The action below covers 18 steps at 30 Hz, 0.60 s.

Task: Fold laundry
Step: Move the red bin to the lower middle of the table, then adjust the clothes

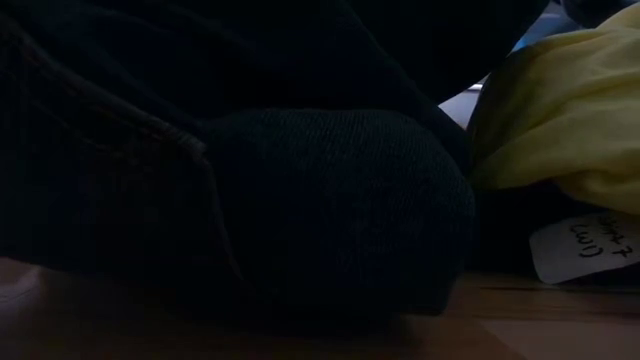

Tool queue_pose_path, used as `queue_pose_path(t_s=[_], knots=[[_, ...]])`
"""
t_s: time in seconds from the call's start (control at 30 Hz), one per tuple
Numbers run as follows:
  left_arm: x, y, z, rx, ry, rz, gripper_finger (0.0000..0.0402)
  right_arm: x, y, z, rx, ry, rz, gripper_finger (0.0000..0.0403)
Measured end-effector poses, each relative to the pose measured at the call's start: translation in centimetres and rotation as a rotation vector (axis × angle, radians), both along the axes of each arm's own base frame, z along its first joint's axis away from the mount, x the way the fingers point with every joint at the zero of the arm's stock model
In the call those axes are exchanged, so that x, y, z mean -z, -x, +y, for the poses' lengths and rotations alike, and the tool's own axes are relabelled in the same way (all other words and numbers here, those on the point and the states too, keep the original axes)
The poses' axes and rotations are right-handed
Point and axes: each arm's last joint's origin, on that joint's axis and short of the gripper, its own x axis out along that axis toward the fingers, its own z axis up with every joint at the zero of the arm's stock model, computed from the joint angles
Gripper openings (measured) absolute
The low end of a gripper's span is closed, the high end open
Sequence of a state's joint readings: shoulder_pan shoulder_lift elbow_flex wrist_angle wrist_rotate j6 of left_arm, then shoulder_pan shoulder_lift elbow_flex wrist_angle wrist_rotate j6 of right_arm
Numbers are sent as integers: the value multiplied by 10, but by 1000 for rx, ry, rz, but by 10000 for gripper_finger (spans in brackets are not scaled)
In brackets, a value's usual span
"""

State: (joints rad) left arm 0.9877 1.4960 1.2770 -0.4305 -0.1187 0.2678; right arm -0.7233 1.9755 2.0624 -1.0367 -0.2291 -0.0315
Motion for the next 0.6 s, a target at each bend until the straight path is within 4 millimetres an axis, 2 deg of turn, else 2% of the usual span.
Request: queue_pose_path(t_s=[0.13, 0.27, 0.43, 0.53, 0.6], knots=[[3, 0, -7, 38, 102, -42, 0, -14, -11, 20, -75, 23, -5, 1], [-4, -5, -34, 99, 187, -36, 0, -28, -16, 47, -161, 12, 36, 0], [-46, -2, -97, 244, 116, -96, 0, -49, -17, 95, -283, -5, 78, 0], [-68, 12, -138, 301, 104, -169, 0, -63, -15, 127, -335, -16, 73, 0], [-76, 25, -163, 326, 118, -220, 0, -71, -15, 150, -373, -18, 54, 0]])
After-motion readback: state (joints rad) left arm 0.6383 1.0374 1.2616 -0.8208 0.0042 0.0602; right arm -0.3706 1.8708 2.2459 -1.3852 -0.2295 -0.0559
